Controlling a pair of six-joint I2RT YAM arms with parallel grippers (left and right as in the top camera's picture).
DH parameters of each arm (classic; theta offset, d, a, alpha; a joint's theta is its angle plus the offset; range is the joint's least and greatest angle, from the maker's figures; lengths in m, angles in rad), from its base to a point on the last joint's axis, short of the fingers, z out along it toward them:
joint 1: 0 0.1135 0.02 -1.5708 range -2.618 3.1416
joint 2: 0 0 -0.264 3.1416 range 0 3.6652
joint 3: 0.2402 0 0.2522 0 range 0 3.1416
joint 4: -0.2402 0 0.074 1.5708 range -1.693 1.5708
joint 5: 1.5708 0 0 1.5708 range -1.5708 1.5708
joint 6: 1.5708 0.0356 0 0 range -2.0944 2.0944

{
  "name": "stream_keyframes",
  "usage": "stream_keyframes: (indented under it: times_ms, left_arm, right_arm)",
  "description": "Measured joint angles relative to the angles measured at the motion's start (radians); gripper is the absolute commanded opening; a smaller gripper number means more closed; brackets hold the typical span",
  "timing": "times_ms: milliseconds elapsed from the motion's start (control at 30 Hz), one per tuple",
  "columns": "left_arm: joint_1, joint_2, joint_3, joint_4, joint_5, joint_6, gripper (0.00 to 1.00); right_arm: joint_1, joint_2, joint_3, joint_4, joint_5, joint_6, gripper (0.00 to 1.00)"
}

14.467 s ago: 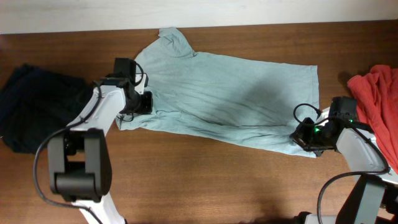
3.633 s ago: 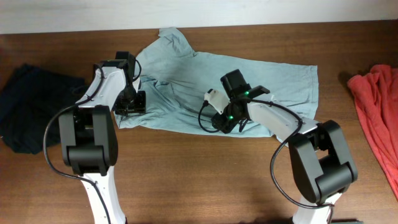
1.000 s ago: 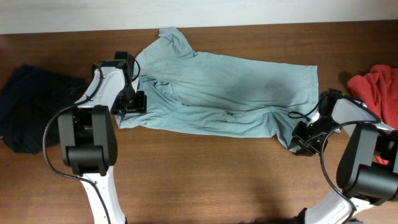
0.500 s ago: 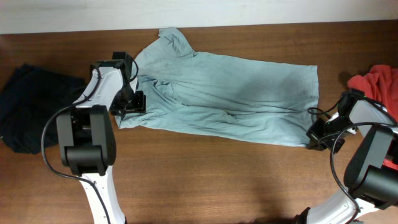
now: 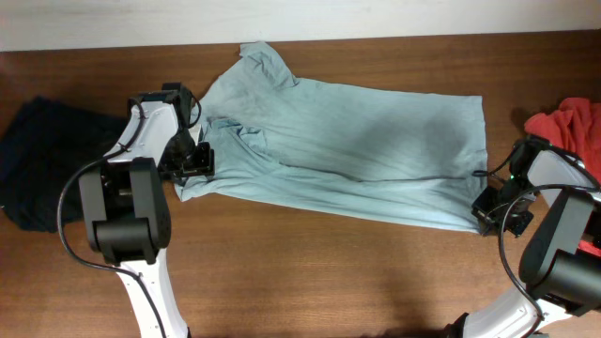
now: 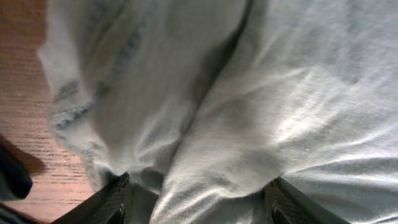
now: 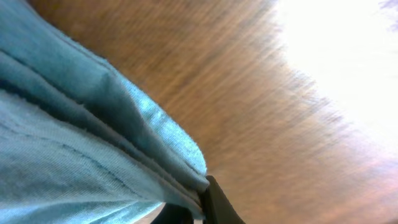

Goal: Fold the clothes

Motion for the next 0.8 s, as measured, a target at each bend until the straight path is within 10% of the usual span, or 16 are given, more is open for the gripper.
stream_keyframes:
  times_ms: [300,600,800]
  left_arm:
    - [0.000,0.037,0.080,-0.142,-0.008,0.000,0.67]
    - [0.000,0.043,0.400,-0.311,-0.011,0.003,0.72]
    - [-0.003,0.043,0.400,-0.143,0.035,0.059,0.00]
  right_arm:
    - [-0.001,0.000,0.021,-0.021,0.074,0.000,0.41]
    - [-0.034,0.000,0.155,-0.136,0.060,-0.031,0.43]
    - [-0.034,0.000,0.227,-0.135,-0.101,-0.111,0.43]
